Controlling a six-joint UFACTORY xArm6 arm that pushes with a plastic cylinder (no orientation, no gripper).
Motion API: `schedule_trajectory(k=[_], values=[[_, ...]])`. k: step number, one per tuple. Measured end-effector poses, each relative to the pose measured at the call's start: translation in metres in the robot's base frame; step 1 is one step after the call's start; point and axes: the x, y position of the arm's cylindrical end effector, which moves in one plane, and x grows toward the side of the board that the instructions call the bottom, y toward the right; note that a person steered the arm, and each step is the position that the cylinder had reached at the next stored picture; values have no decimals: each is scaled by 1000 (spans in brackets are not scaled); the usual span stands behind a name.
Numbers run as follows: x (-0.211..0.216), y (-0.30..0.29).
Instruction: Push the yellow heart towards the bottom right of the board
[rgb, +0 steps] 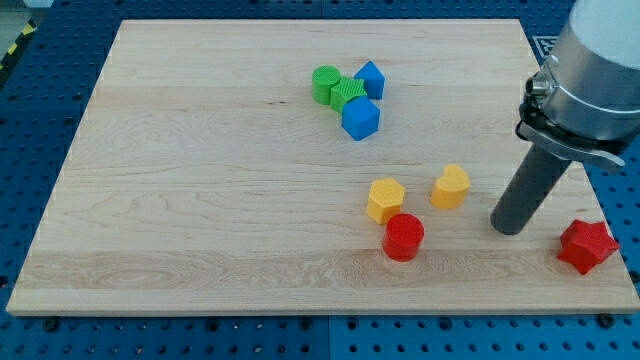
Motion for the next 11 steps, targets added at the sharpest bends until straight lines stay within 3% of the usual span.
schedule_trajectory(k=[2,6,11], values=[[-11,-67],[-62,-105],[-49,-24]])
